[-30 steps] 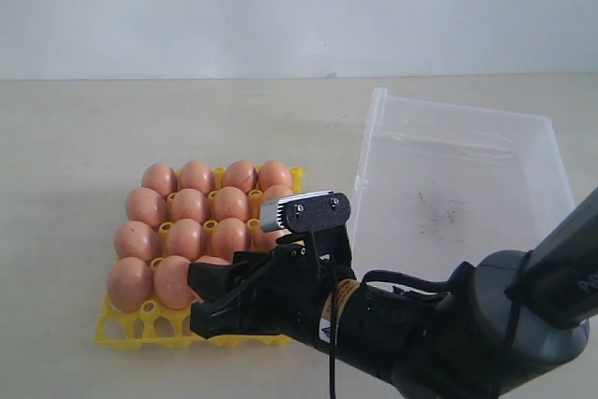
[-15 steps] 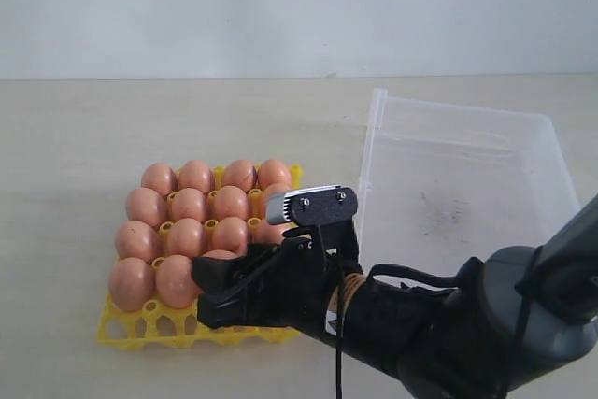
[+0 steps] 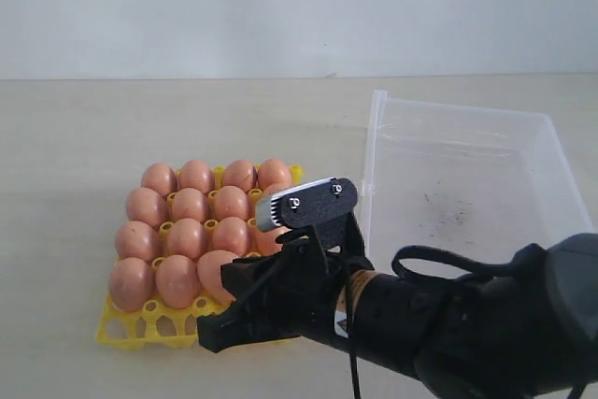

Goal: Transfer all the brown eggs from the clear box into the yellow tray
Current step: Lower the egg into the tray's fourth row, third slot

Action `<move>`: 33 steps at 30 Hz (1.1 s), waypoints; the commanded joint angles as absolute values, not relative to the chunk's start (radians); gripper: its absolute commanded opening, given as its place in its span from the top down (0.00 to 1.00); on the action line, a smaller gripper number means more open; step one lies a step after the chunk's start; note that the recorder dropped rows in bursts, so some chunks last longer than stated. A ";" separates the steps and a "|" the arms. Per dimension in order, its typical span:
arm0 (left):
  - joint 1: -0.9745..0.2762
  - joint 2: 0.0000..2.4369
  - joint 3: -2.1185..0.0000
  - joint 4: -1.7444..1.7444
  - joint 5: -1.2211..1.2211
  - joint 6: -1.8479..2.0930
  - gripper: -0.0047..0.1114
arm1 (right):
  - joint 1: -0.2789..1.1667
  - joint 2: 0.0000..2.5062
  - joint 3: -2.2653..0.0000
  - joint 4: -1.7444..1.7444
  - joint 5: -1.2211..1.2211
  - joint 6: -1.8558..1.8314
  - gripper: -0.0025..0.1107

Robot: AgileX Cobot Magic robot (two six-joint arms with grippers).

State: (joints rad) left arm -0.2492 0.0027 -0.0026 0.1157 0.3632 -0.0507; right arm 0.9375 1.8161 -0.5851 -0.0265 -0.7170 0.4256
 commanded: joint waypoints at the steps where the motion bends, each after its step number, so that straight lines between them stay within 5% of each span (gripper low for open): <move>1: -0.254 0.000 0.000 0.117 0.360 -0.059 0.92 | 0.937 1.809 -0.634 -0.010 -0.615 0.392 0.98; 33: -0.254 0.000 0.000 0.117 0.360 -0.059 0.92 | 0.889 1.798 -0.631 0.061 -0.516 0.297 0.98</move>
State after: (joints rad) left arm -0.2492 0.0027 -0.0026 0.1157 0.3632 -0.0507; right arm 0.9050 1.7779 -0.6273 0.0586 -0.5325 0.3090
